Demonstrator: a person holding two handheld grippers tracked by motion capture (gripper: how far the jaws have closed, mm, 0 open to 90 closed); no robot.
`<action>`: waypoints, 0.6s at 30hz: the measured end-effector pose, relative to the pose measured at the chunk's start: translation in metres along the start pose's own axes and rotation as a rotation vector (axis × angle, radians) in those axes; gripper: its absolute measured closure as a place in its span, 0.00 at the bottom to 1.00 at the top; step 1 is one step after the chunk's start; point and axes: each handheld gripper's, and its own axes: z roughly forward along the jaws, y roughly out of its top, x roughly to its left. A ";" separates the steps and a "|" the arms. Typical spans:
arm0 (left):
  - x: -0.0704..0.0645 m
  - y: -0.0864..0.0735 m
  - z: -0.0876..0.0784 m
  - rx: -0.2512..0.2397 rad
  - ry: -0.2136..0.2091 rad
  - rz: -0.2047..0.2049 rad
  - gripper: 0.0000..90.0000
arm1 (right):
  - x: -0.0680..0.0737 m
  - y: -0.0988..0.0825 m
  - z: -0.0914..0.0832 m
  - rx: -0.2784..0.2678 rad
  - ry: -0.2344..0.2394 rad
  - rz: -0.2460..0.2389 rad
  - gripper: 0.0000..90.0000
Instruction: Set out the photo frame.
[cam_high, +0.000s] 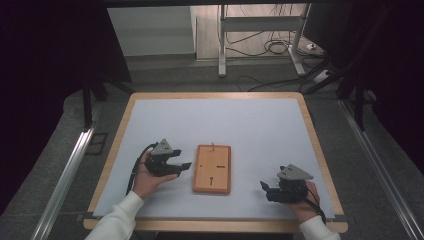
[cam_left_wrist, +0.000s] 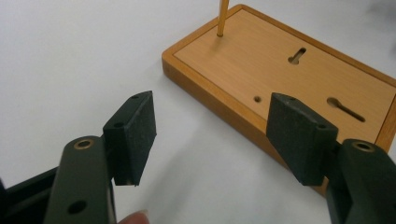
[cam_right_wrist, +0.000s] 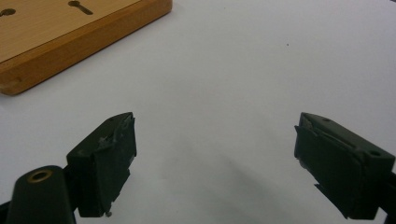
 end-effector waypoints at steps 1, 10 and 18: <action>0.001 0.002 0.001 -0.001 0.000 0.004 0.37 | 0.000 0.000 0.000 0.002 0.002 0.000 0.15; 0.003 0.023 0.014 0.005 -0.039 0.003 0.35 | 0.003 -0.001 -0.006 -0.011 -0.002 0.001 0.15; 0.003 0.031 0.023 -0.016 -0.056 -0.013 0.36 | 0.001 -0.001 -0.004 -0.019 0.003 0.013 0.15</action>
